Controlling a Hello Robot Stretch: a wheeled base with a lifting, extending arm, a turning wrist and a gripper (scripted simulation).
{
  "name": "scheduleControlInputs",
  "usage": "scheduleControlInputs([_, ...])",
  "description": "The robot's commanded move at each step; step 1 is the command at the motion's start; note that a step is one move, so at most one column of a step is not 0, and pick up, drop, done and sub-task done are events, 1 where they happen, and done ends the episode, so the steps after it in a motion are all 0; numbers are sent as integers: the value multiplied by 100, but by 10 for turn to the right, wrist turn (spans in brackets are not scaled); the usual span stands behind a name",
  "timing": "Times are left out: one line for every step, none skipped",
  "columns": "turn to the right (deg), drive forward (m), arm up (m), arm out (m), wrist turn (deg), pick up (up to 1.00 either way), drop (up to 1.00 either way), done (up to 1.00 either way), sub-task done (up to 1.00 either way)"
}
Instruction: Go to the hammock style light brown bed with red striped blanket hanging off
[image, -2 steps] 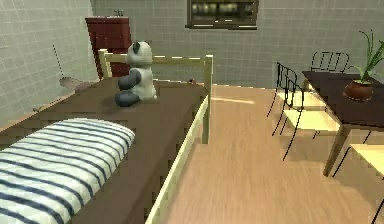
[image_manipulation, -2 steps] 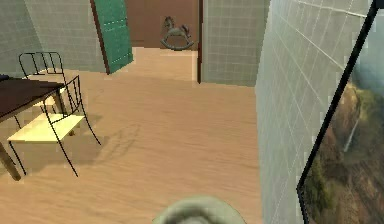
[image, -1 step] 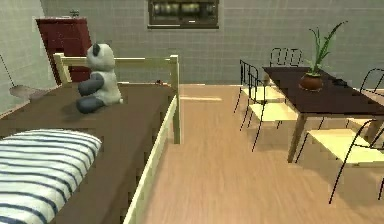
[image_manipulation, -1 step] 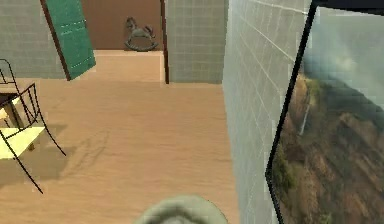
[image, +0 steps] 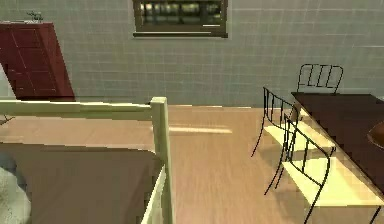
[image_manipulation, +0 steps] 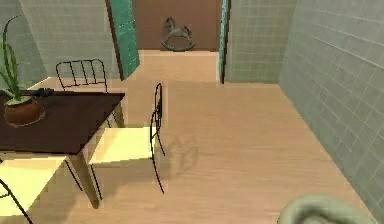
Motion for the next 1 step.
scheduleControlInputs([0, 100, 0, 0, 0, 0, 0, 0, 0])
